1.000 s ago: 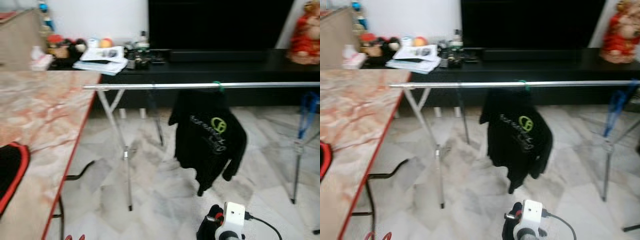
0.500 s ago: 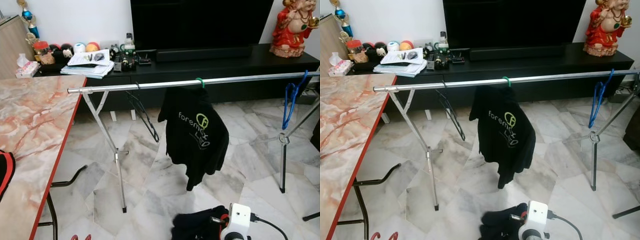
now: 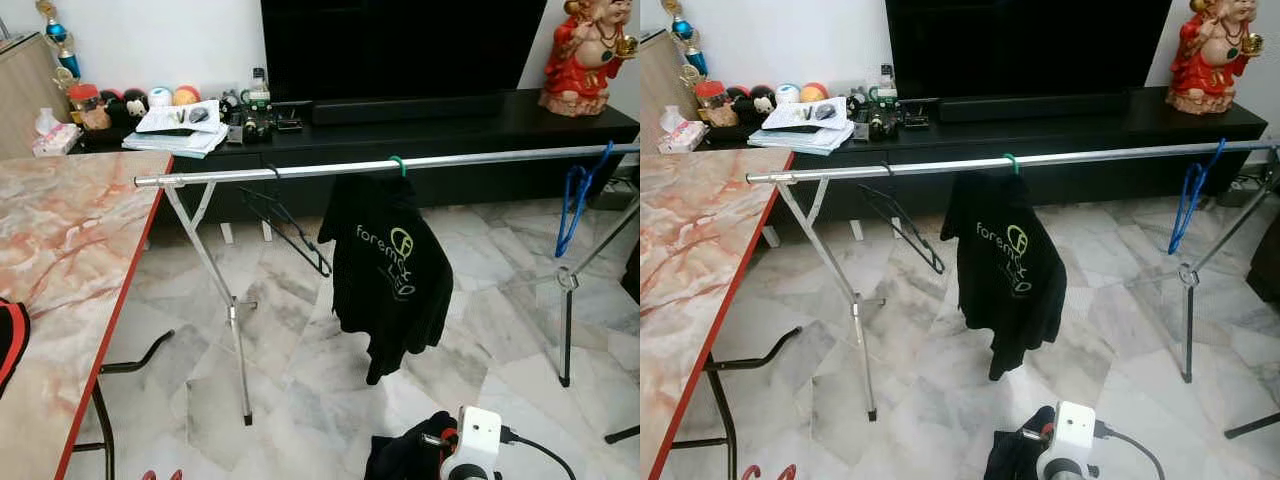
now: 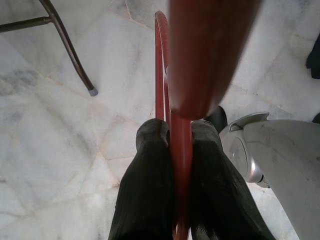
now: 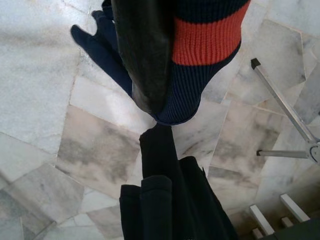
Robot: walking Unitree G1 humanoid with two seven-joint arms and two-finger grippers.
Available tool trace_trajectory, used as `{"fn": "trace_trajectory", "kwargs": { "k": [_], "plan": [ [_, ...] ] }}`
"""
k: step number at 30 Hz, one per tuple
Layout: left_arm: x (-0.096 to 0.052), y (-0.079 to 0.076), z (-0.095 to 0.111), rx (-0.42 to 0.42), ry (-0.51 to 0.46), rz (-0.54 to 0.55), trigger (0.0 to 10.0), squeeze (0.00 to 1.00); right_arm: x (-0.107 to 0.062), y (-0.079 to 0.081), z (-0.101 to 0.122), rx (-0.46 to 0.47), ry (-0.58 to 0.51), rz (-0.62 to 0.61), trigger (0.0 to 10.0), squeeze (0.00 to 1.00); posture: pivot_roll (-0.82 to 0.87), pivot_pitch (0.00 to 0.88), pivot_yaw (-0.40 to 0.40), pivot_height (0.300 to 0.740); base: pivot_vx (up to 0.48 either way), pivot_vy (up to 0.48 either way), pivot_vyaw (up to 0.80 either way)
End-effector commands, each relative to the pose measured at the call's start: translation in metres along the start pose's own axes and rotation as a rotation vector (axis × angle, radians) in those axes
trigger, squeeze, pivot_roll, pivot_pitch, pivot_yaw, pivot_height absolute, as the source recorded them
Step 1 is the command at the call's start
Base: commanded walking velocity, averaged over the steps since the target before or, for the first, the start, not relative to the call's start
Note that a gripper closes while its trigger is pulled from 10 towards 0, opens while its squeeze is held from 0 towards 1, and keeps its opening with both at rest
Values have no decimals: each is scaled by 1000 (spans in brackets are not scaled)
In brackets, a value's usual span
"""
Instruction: Hang hanger
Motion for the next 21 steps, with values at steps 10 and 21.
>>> {"fn": "trace_trajectory", "kwargs": {
  "k": [10, 21],
  "plan": [
    [-1, 3, -5, 1, 17, 13, 10000, 0, 0, 1, 1, 0, -10, 2, 10000, 0, 51, 61, 43, 740, -279, 0, 0],
    [-2, 4, -7, 3, 22, 16, 10000, 0, 0, 1, 1, 0, -9, 2, 10000, 0, 51, 61, 43, 740, -298, 0, 0]
  ]
}}
Point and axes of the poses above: a point about 5 cm out from each wrist's last joint towards the gripper, its own x axis pointing out of the wrist towards the gripper, its own z axis along the axis of the wrist's last joint, y = z × x, the point moved 5 cm from there along x, pointing out of the wrist towards the gripper, and after that the axes turned 1 degree about x, right-handed, at the moved point
